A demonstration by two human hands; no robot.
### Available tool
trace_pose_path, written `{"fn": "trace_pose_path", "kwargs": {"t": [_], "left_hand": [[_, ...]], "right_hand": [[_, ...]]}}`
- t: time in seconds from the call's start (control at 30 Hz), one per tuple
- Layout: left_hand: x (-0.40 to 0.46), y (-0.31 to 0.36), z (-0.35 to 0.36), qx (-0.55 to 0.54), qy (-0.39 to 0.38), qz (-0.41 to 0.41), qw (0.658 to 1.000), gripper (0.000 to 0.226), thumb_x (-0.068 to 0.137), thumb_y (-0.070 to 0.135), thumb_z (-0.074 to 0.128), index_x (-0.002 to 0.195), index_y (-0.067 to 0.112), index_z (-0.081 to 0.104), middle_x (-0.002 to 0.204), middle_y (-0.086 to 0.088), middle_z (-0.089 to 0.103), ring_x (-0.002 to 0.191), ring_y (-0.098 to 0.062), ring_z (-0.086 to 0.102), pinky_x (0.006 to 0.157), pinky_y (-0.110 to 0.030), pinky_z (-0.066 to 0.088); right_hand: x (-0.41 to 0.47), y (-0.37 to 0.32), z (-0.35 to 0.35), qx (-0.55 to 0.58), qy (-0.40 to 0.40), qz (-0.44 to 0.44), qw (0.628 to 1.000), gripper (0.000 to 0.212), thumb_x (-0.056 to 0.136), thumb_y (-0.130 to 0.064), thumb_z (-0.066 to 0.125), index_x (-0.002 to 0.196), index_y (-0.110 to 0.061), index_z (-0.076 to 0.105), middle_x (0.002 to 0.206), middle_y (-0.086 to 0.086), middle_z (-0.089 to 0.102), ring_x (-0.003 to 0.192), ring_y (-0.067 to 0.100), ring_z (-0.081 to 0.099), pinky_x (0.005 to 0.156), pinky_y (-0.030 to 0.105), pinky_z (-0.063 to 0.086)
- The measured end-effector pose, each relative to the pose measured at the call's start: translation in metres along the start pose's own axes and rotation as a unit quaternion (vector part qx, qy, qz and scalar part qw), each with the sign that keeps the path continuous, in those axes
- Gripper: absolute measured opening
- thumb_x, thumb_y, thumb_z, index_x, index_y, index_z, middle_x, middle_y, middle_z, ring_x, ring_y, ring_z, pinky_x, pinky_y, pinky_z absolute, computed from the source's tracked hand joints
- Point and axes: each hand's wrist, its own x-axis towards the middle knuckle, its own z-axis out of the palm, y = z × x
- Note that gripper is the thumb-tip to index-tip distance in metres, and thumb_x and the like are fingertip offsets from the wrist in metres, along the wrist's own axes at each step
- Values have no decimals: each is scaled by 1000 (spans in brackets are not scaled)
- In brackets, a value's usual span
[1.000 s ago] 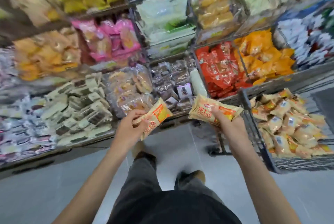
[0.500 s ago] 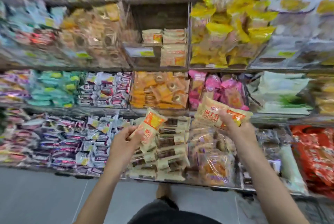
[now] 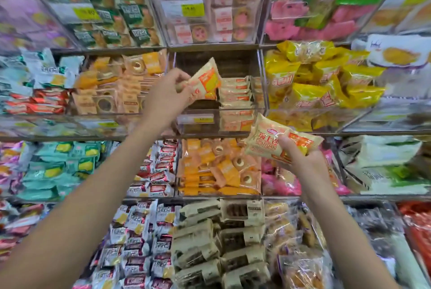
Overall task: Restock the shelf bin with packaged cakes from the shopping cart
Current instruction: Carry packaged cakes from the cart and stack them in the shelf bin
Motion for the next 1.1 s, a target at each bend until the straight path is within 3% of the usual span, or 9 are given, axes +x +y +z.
{"fn": "trace_pose_path", "kwargs": {"t": [0.07, 0.2, 0.27, 0.4, 0.47, 0.6, 0.7, 0.87, 1.1], "left_hand": [[46, -2, 18, 117, -67, 3, 991, 12, 88, 25, 57, 99, 26, 61, 105, 1, 64, 95, -20, 59, 78, -36, 50], [95, -13, 71, 279, -180, -22, 943, 25, 91, 14, 51, 114, 12, 61, 119, -10, 60, 110, -28, 56, 82, -33, 41], [105, -28, 92, 325, -190, -44, 925, 28, 92, 13, 47, 115, 6, 60, 120, -13, 60, 112, -31, 56, 77, -33, 39], [125, -46, 126, 340, -210, -75, 913, 34, 94, 12, 45, 126, 5, 54, 130, -13, 55, 121, -30, 52, 92, -37, 45], [136, -47, 137, 326, -223, -66, 916, 34, 94, 12, 46, 126, 5, 53, 131, -15, 54, 121, -30, 51, 95, -37, 44], [153, -54, 145, 267, -242, -58, 931, 29, 93, 9, 48, 120, 1, 55, 126, -18, 55, 115, -31, 53, 97, -35, 45], [156, -60, 144, 245, -265, -61, 931, 34, 95, 7, 44, 127, -1, 52, 130, -21, 52, 119, -33, 50, 85, -18, 47], [152, -65, 141, 288, -228, -65, 928, 44, 95, 11, 48, 138, 7, 41, 146, -20, 25, 136, -36, 23, 110, -42, 29], [151, -63, 140, 317, -252, -65, 912, 42, 97, 10, 43, 138, 7, 42, 137, -18, 42, 124, -31, 46, 103, -37, 42]], "right_hand": [[9, -10, 5, -2, 4, 2, 1000, 33, 74, -54, 68, 91, -27, 61, 87, -5, 72, 80, 15, 69, 43, 13, 47], [23, -20, 10, -34, -12, 3, 999, 54, 58, -68, 69, 93, -27, 64, 87, -8, 74, 82, 10, 69, 72, 31, 50], [30, -21, 11, -42, -23, 5, 999, 52, 56, -68, 66, 88, -28, 67, 81, -14, 73, 72, -1, 67, 63, 23, 46], [46, -19, 11, -28, -17, 18, 999, 40, 70, -53, 71, 90, -19, 63, 67, -16, 71, 57, -7, 63, 36, 8, 40], [51, -19, 12, -23, -19, 14, 999, 29, 73, -46, 71, 83, -21, 60, 61, -23, 67, 54, -13, 59, 34, 4, 36], [54, -17, 12, -30, -43, 14, 999, 23, 78, -42, 67, 83, -20, 68, 72, -16, 72, 65, -4, 66, 43, 5, 42], [55, -16, 13, -30, -48, 22, 998, 23, 79, -42, 66, 86, -21, 70, 80, -13, 74, 72, -2, 68, 51, 6, 45], [55, -20, 18, -33, -55, 27, 998, 20, 81, -38, 66, 76, -19, 70, 71, -13, 73, 62, -4, 66, 45, 3, 41], [49, -24, 17, -38, -49, 31, 998, 27, 77, -42, 67, 87, -18, 71, 81, -10, 75, 76, 3, 70, 66, 22, 45]]}}
